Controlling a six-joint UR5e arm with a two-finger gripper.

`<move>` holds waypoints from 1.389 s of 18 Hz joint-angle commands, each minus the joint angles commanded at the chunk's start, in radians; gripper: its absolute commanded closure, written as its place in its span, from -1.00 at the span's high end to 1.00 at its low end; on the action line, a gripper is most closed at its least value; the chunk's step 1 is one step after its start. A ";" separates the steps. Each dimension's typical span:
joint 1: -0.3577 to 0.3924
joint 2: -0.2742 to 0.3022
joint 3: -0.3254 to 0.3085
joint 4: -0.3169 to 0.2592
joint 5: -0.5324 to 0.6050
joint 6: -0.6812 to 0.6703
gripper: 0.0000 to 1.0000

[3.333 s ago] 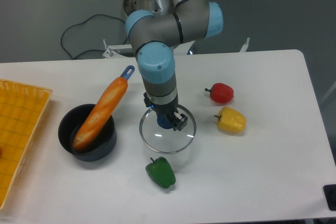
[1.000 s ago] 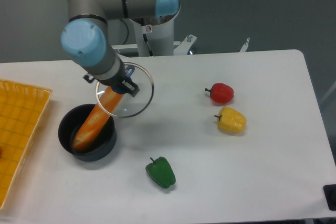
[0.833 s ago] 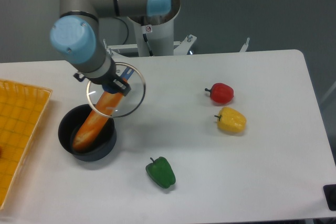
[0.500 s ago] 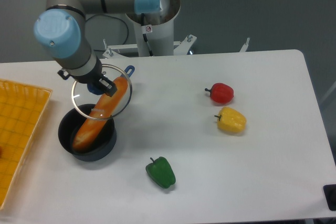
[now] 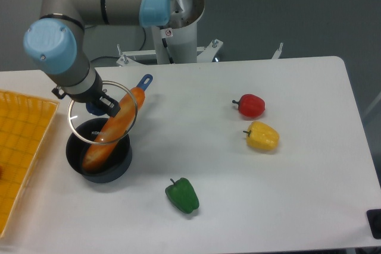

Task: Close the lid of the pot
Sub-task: 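Carry the glass lid up and over toward the dark pot, then lower the glass lid onto the pot rim beside the baguette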

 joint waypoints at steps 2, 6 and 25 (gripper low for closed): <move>-0.002 -0.005 0.000 0.000 0.002 -0.002 -0.05; -0.003 -0.015 0.000 0.029 0.002 -0.025 -0.05; -0.029 -0.064 -0.009 0.110 0.029 -0.054 -0.05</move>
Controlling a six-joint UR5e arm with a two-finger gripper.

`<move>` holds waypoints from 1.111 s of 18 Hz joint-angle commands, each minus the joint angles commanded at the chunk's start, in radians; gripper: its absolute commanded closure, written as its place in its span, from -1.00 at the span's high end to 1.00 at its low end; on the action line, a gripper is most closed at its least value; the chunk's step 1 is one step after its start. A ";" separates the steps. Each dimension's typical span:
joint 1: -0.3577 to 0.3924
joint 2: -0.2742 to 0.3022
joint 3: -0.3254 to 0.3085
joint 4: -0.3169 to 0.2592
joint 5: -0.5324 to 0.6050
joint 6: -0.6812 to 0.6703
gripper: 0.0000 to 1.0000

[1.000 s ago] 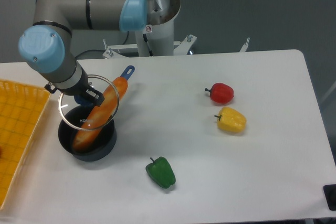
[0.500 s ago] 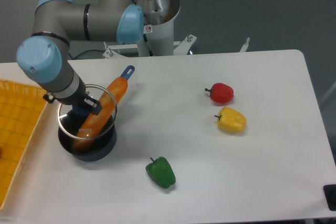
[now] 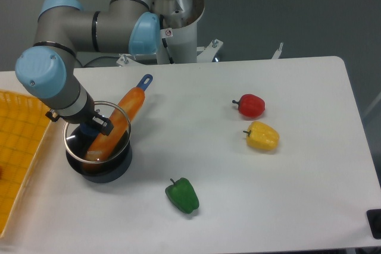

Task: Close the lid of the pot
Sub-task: 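Lower the glass lid onto the pot rim beside the baguette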

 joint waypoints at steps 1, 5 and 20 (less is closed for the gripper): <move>-0.006 -0.005 -0.003 -0.002 0.015 0.000 -0.05; -0.015 -0.015 -0.005 0.002 0.023 0.000 -0.05; -0.028 -0.041 -0.023 0.015 0.022 -0.006 -0.04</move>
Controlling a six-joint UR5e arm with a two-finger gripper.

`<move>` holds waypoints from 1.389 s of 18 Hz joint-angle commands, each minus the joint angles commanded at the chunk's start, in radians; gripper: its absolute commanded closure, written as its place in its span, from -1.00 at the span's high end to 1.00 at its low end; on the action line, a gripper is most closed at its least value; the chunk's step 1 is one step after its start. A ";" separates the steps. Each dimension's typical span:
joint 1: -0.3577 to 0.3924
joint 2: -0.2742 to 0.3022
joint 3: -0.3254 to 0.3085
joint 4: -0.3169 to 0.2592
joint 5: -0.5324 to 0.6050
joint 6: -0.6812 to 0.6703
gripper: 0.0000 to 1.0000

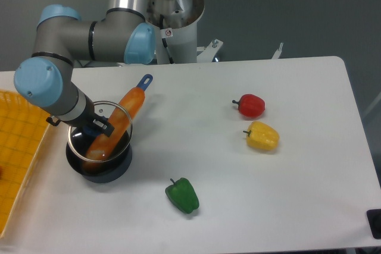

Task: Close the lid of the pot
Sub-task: 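Lower the glass lid onto the pot rim beside the baguette, then adjust the lid on the pot, pressing it down against the baguette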

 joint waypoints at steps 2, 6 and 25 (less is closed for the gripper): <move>0.000 -0.008 0.000 0.028 0.000 -0.006 -0.04; -0.012 -0.012 0.000 0.054 0.003 -0.011 -0.04; -0.015 -0.022 0.002 0.051 0.048 -0.015 0.00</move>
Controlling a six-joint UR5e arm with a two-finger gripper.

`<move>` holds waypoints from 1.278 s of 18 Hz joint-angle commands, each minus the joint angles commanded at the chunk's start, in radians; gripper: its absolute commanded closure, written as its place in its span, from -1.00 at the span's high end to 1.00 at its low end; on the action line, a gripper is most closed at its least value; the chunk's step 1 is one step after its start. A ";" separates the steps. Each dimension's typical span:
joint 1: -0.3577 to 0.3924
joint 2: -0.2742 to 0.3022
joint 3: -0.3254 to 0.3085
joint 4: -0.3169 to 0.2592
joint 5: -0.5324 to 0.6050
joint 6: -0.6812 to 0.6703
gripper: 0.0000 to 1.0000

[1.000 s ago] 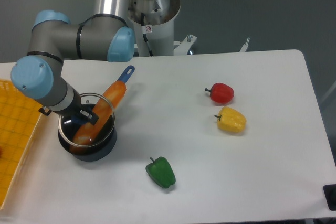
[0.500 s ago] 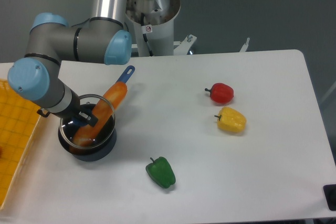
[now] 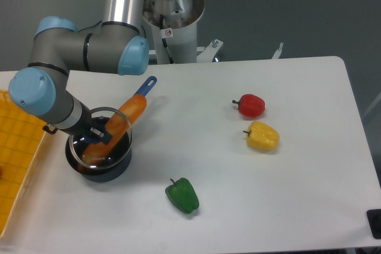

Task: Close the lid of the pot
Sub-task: 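Adjust the lid on the pot, pressing it down against the baguette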

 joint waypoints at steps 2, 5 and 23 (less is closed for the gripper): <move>0.000 -0.002 0.006 0.000 0.000 0.000 0.03; 0.000 -0.011 0.009 0.002 0.002 0.002 0.05; -0.018 -0.023 0.032 -0.009 0.031 0.000 0.13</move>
